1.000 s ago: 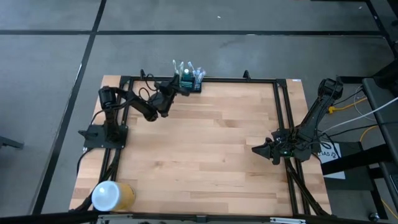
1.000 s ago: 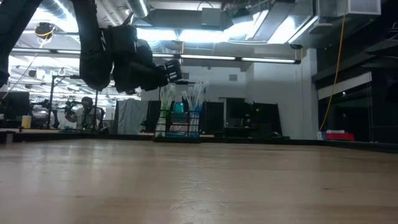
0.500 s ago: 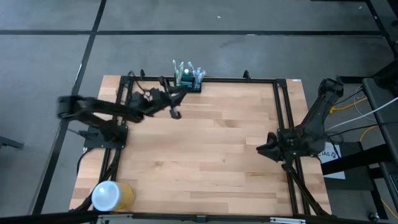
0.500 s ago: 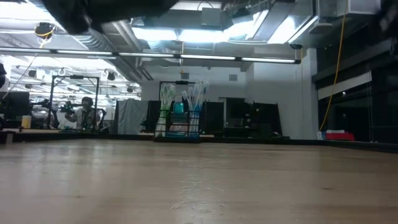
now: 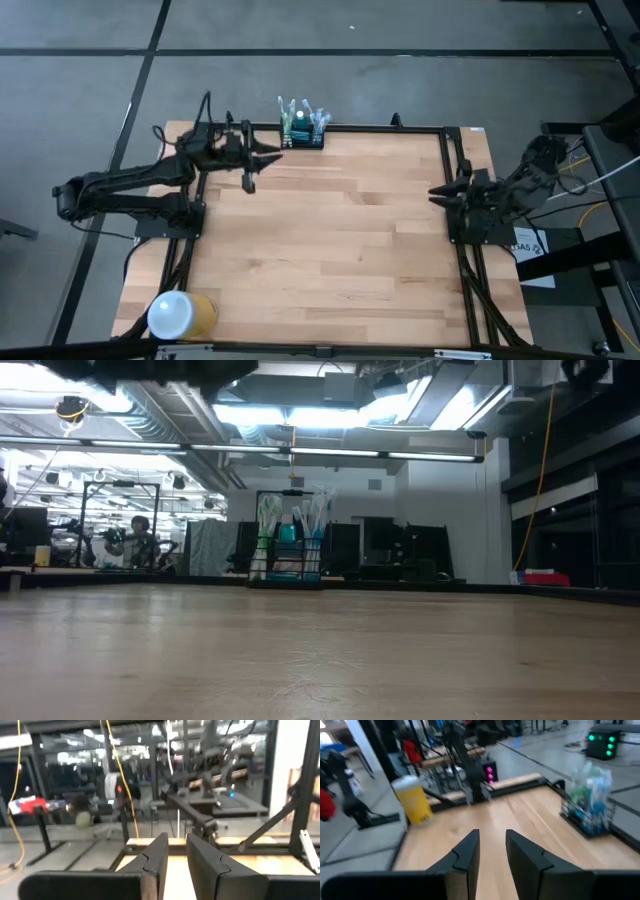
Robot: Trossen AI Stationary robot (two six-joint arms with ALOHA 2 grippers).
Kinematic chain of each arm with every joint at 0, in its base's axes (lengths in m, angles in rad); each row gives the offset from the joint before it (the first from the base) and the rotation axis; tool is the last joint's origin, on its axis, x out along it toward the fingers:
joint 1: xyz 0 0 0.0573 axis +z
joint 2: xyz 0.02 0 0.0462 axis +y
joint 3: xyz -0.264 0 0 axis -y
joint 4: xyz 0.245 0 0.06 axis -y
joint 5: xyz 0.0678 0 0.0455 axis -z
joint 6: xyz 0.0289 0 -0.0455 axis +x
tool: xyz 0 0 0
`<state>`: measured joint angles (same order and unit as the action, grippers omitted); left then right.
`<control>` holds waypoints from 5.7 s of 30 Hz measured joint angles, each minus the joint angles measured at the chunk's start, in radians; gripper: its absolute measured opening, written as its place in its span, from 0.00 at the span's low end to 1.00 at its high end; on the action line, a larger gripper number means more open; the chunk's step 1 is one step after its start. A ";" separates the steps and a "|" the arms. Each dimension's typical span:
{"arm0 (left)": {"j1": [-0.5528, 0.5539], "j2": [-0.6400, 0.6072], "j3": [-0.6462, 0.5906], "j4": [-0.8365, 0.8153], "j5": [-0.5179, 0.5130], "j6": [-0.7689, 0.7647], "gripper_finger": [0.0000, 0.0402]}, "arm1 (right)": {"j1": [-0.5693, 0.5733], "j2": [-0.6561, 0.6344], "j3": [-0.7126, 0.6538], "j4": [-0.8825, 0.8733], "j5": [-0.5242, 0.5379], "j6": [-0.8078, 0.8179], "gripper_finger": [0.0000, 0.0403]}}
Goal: Pick & Place toothbrushing station
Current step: Return to Home Position
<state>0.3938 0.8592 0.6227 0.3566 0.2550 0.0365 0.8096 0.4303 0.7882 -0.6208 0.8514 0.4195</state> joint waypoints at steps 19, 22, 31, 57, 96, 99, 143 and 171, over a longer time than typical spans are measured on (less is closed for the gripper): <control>-0.178 -0.009 -0.614 0.654 -0.328 -0.020 0.09 | -0.021 -0.236 -0.696 0.501 -0.053 0.124 0.24; -0.190 -0.005 -0.614 0.638 -0.394 0.012 0.09 | -0.021 -0.231 -0.703 0.471 -0.049 0.164 0.24; -0.189 0.004 -0.614 0.508 -0.550 0.013 0.09 | -0.021 -0.222 -0.700 0.430 -0.033 0.382 0.24; -0.189 -0.685 -0.614 0.117 -0.522 0.011 0.10 | -0.300 -0.281 -0.772 0.679 -0.032 0.384 0.24; -0.366 -0.817 -0.614 -0.305 -0.510 0.011 0.09 | -0.898 -0.318 -0.772 0.681 -0.039 0.384 0.24; -0.380 -0.818 -0.614 -0.301 -0.509 0.011 0.09 | -0.899 -0.318 -0.772 0.681 -0.040 0.384 0.24; -0.350 -0.844 -0.614 -0.303 -0.519 0.011 0.09 | -0.623 -0.301 -0.772 0.632 -0.833 -0.271 0.24; -0.515 -0.844 -0.614 -0.308 -0.462 0.011 0.09 | -0.623 -0.300 -0.772 0.633 -0.840 -0.274 0.24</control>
<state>-0.1215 0.0154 0.0090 0.0486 -0.2067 0.0475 0.1867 0.1299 0.0166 0.0120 0.0109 0.1455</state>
